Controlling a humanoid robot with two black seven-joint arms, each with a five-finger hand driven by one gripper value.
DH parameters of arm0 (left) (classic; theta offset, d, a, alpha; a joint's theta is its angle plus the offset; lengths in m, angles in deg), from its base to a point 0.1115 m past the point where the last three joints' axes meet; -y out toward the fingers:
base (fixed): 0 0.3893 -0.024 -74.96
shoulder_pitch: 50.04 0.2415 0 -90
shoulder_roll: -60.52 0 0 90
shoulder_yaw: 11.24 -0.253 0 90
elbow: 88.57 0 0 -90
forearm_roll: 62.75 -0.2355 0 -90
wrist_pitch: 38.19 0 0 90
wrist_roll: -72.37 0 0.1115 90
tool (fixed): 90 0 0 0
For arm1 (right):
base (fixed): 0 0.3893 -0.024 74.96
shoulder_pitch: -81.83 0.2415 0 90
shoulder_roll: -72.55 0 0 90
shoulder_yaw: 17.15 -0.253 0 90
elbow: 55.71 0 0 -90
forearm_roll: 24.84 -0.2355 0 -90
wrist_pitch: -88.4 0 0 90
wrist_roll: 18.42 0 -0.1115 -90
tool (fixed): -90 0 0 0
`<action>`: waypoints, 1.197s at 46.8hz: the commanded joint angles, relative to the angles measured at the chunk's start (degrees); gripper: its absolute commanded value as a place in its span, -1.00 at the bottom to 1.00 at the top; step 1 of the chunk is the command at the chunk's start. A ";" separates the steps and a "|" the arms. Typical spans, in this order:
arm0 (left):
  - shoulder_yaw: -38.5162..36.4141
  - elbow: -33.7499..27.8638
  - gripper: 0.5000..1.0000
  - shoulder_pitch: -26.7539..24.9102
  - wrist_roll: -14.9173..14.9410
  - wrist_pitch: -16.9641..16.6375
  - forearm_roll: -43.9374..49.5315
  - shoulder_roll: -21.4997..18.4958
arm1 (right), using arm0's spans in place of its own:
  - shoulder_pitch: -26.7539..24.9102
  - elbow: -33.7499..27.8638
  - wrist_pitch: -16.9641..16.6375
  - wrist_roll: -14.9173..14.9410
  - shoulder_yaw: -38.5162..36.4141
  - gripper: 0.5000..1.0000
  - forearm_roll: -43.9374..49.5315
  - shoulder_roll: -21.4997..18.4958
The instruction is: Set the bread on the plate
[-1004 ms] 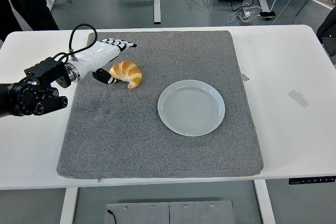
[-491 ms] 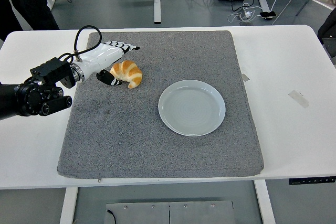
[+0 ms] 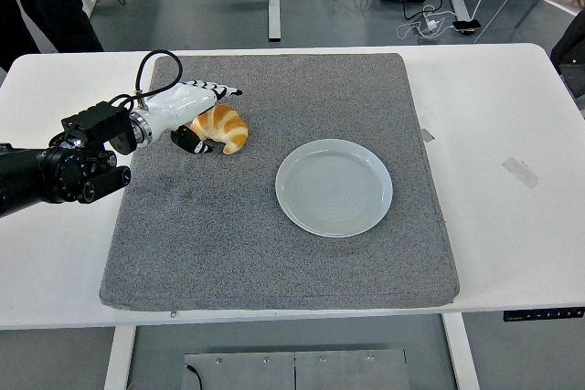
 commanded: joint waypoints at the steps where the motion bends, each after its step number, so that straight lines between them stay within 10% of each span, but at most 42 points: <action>1: 0.84 -0.02 0.89 0.00 0.00 1.26 -0.01 0.01 | -0.01 0.00 0.00 0.00 0.00 1.00 0.07 0.00; 8: 2.78 -0.02 0.81 0.09 0.09 3.54 -0.01 0.10 | -0.01 0.00 0.00 0.00 0.00 1.00 -0.01 0.00; 44: 2.87 -0.02 -0.99 0.00 0.62 4.60 -2.47 0.10 | -0.01 0.00 0.00 0.00 0.00 1.00 -0.01 0.00; 56: 6.46 -0.81 -1.00 -2.72 0.53 4.69 -2.29 -1.30 | -0.01 0.00 0.00 0.00 0.00 1.00 -0.01 0.00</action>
